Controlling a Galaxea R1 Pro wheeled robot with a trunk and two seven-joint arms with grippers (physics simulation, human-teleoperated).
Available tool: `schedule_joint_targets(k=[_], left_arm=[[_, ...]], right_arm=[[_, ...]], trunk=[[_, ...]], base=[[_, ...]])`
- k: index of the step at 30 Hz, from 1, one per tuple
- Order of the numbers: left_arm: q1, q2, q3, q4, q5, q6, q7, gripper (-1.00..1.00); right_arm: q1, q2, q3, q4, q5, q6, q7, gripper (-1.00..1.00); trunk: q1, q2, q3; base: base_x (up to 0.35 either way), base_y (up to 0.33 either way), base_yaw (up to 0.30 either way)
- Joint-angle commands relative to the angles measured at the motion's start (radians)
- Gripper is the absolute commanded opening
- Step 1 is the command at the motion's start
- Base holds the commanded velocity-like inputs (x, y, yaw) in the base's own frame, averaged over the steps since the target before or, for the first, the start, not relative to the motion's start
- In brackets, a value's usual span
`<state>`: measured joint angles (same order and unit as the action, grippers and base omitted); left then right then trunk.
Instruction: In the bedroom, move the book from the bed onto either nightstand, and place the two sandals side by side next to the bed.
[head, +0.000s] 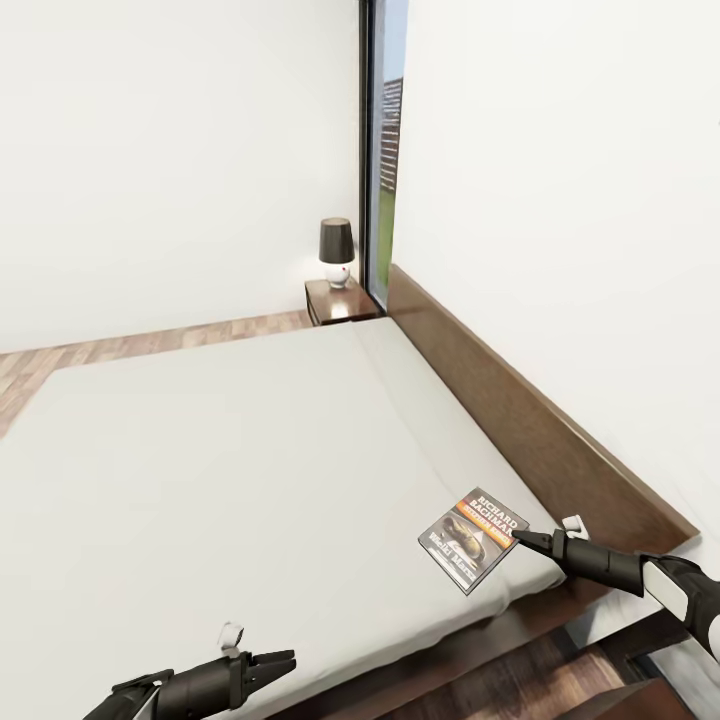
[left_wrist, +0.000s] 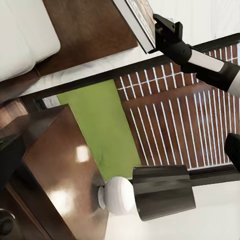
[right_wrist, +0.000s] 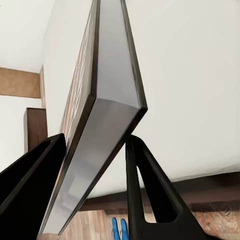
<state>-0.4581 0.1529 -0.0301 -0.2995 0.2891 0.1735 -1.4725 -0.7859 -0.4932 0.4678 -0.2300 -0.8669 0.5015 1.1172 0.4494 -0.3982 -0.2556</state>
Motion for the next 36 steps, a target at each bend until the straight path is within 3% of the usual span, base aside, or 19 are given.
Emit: schedule_joint_targets(k=[1,14,18,20,23,27,30,34,36], left_arm=[[-0.001,0.0,-0.003,0.0,0.004,0.011,-0.003,1.0],[-0.001,0.0,-0.003,0.0,0.004,0.011,-0.003,1.0],[0.0,0.0,-0.003,0.0,0.004,0.011,-0.002,1.0],[-0.001,-0.003,-0.004,0.0,0.004,0.011,-0.002,1.0],[-0.001,-0.009,-0.004,0.0,0.003,0.011,-0.002,1.0],[-0.001,-0.014,-0.004,-0.001,0.002,0.011,0.0,1.0],[-0.001,-0.013,-0.003,-0.002,-0.001,0.011,0.051,1.0],[0.0,-0.031,-0.008,-0.002,-0.01,0.012,0.176,1.0],[0.0,-0.051,-0.02,0.014,-0.048,0.012,0.266,1.0]], right_arm=[[-0.001,-0.001,0.006,0.0,-0.009,0.008,0.001,-1.0],[-0.001,0.001,0.006,0.004,-0.007,0.005,0.0,-1.0],[-0.001,0.001,0.006,0.109,-0.004,0.002,0.0,-1.0],[-0.001,0.006,0.007,0.222,-0.002,-0.03,0.0,-1.0],[0.002,0.009,0.007,0.282,-0.003,-0.116,0.01,-1.0],[0.067,0.02,0.008,0.307,-0.002,-0.198,0.103,-1.0],[0.088,0.022,0.008,0.31,-0.002,-0.211,0.125,-1.0],[0.094,0.023,0.008,0.311,-0.003,-0.248,0.131,-1.0],[0.096,0.022,0.008,0.311,-0.004,-0.269,0.134,-1.0]], trunk=[[0.001,-0.002,0.0],[0.001,-0.002,0.021],[0.001,-0.002,0.027],[0.001,-0.002,0.03],[0.001,-0.002,0.035],[0.001,-0.002,0.042],[0.001,-0.002,0.046],[0.001,-0.002,0.053],[0.001,-0.002,0.056]], base=[[0.0,0.0,0.0],[0.0,0.0,0.0],[0.0,0.0,0.0],[0.0,0.0,0.0],[0.0,0.0,0.0],[0.0,0.0,0.0],[0.0,0.0,0.0],[0.0,0.0,0.0],[0.0,0.0,0.0]])
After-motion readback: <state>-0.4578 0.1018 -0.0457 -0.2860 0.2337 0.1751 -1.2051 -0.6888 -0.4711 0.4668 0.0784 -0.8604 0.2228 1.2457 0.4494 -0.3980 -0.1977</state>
